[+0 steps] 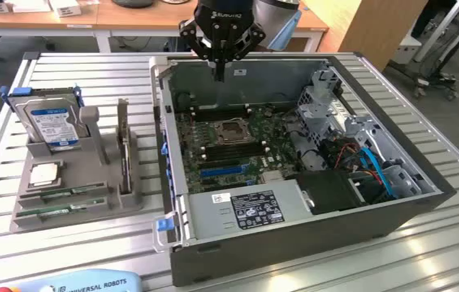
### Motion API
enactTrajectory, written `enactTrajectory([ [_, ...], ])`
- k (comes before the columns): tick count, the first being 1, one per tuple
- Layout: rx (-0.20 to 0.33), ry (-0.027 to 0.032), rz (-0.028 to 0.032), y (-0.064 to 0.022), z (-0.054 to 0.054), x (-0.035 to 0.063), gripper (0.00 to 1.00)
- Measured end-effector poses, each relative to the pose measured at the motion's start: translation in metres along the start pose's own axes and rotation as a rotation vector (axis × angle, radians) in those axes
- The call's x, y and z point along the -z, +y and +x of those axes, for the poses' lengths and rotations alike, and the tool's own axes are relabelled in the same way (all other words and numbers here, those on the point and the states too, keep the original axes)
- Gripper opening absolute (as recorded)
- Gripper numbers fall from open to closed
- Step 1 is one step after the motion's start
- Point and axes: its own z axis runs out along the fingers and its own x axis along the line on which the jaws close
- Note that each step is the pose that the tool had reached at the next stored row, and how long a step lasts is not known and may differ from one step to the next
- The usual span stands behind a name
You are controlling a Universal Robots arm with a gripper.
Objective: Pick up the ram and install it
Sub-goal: 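Reach for the ram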
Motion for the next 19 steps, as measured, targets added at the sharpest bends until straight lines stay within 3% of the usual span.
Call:
enactTrajectory([
  [13,0.000,0.0000,0.0000,0.0000,0.000,0.0000,0.10],
  [19,0.000,0.0000,0.0000,-0.0008,0.011,-0.0003,0.10],
])
